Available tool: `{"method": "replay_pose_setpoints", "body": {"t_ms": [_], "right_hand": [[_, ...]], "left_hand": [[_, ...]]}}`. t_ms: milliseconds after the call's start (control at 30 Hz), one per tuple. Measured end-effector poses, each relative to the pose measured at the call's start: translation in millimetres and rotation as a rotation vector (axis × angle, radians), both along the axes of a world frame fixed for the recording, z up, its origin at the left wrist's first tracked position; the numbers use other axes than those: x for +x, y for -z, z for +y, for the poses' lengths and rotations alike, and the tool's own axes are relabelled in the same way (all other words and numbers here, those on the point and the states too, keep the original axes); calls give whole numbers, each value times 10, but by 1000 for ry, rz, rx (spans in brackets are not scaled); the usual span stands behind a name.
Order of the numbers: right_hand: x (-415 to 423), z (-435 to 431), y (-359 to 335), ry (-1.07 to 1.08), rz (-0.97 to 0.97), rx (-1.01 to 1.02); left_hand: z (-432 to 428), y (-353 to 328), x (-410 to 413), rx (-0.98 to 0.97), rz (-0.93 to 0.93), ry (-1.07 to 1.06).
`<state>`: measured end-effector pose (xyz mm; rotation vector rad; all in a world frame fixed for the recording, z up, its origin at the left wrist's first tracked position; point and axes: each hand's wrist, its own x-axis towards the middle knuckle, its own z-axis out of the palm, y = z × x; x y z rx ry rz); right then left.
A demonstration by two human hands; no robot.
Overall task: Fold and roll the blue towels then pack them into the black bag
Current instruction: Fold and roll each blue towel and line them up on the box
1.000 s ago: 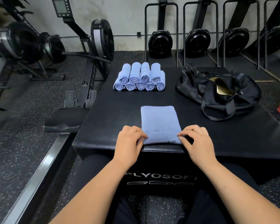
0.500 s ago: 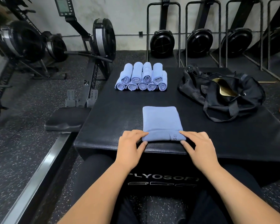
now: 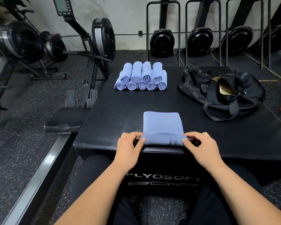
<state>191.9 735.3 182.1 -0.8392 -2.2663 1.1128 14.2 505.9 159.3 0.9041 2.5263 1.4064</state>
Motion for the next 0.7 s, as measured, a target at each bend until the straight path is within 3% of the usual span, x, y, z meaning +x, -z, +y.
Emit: {"method": "replay_pose_setpoints", "body": {"t_ms": [300, 533, 700], "right_hand": [[-88, 74, 158, 48, 66, 211], [-102, 26, 272, -14, 45, 614], [-85, 9, 305, -34, -71, 656]], "left_hand": [[122, -65, -6, -20, 140, -57], [106, -83, -59, -106, 508, 35], [39, 29, -77, -138, 431, 88]]}}
